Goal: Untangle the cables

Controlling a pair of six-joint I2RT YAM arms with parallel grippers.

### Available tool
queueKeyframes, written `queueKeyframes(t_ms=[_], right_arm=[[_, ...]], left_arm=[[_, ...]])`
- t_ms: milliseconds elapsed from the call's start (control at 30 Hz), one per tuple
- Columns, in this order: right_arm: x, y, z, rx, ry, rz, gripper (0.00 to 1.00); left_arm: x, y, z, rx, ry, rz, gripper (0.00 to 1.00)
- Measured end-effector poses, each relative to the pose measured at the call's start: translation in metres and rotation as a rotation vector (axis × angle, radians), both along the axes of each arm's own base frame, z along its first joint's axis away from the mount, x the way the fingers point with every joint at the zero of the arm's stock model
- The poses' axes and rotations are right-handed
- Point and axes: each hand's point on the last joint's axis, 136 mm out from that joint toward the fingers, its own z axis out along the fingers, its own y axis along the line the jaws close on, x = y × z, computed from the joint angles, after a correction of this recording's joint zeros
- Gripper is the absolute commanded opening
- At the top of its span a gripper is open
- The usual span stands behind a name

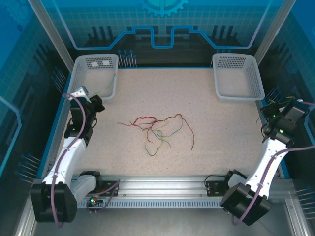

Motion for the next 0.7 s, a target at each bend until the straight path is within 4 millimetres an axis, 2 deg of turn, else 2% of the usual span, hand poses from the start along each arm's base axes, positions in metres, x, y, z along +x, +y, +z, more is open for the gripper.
queueKeyframes(t_ms=[100, 200, 333, 467, 633, 700], right_arm=[[0.005, 0.009, 0.005, 0.015, -0.026, 0.053, 0.0], [0.016, 0.026, 0.005, 0.021, -0.036, 0.141, 0.0], [0.037, 0.054, 0.001, 0.02, -0.026, 0.279, 0.0], [0.052, 0.066, -0.006, 0.021, -0.015, 0.357, 0.0], [0.081, 0.083, -0.008, 0.012, 0.0, 0.466, 0.0], [0.094, 0.086, -0.015, 0.009, 0.018, 0.489, 0.0]], left_arm=[[0.001, -0.007, 0.0, -0.017, 0.004, -0.034, 0.0], [0.004, -0.024, 0.013, -0.04, -0.029, -0.11, 0.0], [0.005, -0.069, 0.041, -0.052, -0.094, -0.268, 0.0], [-0.01, -0.119, 0.072, -0.062, -0.182, -0.442, 0.0], [-0.028, -0.158, 0.099, -0.081, -0.279, -0.594, 0.0], [-0.037, -0.173, 0.107, -0.088, -0.309, -0.648, 0.0]])
